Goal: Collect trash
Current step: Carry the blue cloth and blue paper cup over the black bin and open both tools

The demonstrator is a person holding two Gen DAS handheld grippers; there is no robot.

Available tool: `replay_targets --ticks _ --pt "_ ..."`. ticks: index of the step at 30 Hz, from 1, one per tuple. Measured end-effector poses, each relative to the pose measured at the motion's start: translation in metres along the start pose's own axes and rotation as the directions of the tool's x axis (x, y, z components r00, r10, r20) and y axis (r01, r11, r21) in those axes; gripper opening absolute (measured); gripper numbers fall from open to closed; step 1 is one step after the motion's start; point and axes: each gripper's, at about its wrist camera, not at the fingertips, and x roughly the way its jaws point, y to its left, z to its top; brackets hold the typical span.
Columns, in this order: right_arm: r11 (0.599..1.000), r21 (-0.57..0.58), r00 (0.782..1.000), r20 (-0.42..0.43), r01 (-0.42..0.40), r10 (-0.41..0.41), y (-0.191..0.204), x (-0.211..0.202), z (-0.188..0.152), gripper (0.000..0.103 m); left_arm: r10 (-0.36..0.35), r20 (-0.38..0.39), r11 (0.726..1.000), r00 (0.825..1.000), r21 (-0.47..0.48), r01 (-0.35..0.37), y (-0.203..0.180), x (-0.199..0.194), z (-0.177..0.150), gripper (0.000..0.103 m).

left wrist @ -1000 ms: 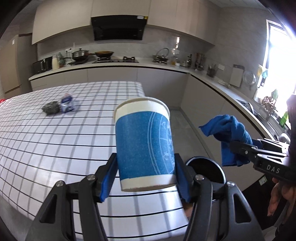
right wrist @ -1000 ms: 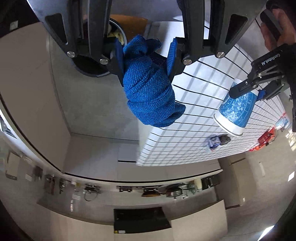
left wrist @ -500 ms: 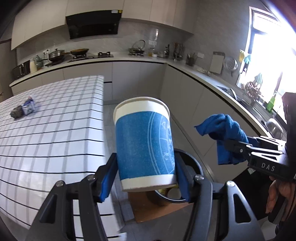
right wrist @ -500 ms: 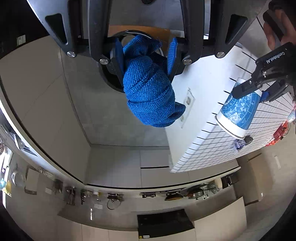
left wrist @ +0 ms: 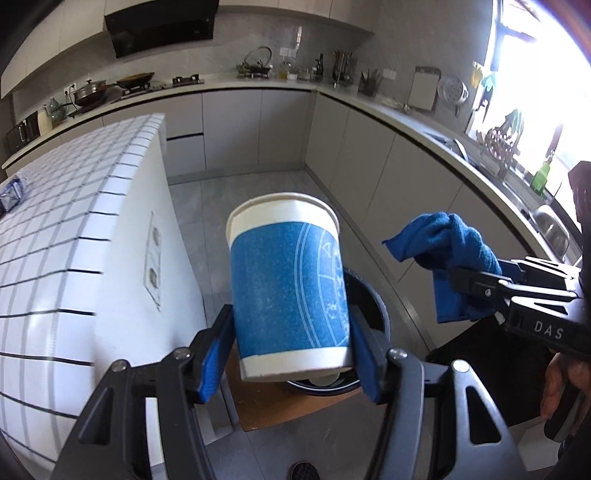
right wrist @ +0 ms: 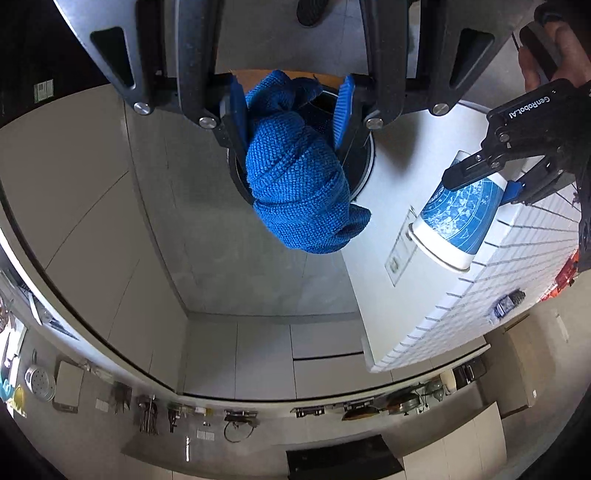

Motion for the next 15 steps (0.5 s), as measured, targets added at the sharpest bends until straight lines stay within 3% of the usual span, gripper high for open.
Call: replay_targets --ticks 11,12,13,14,15 --pt "0.994 -0.064 0.986 -0.147 -0.083 0.073 -0.016 0.085 -0.002 0.042 0.015 -0.128 1.0 0.992 -0.001 -0.015 -0.01 0.069 -0.016 0.062" --pt "0.992 -0.082 0.981 -0.175 -0.093 0.078 -0.016 0.096 -0.002 0.046 0.016 -0.149 1.0 0.989 0.008 -0.015 -0.012 0.077 -0.016 0.064" --pt "0.99 -0.103 0.977 -0.202 -0.096 0.074 -0.016 0.109 -0.001 0.062 0.047 -0.177 0.999 0.983 0.025 -0.043 -0.014 0.087 -0.016 0.068" --pt "0.991 -0.107 0.975 -0.217 -0.083 0.058 -0.02 0.118 -0.001 0.076 0.104 -0.193 0.995 0.976 0.031 -0.1 -0.011 0.097 -0.018 0.079" --pt "0.995 -0.096 0.975 -0.219 -0.041 0.019 -0.028 0.131 0.002 0.098 0.134 -0.208 0.991 0.969 0.015 -0.134 -0.005 0.105 -0.021 0.081"
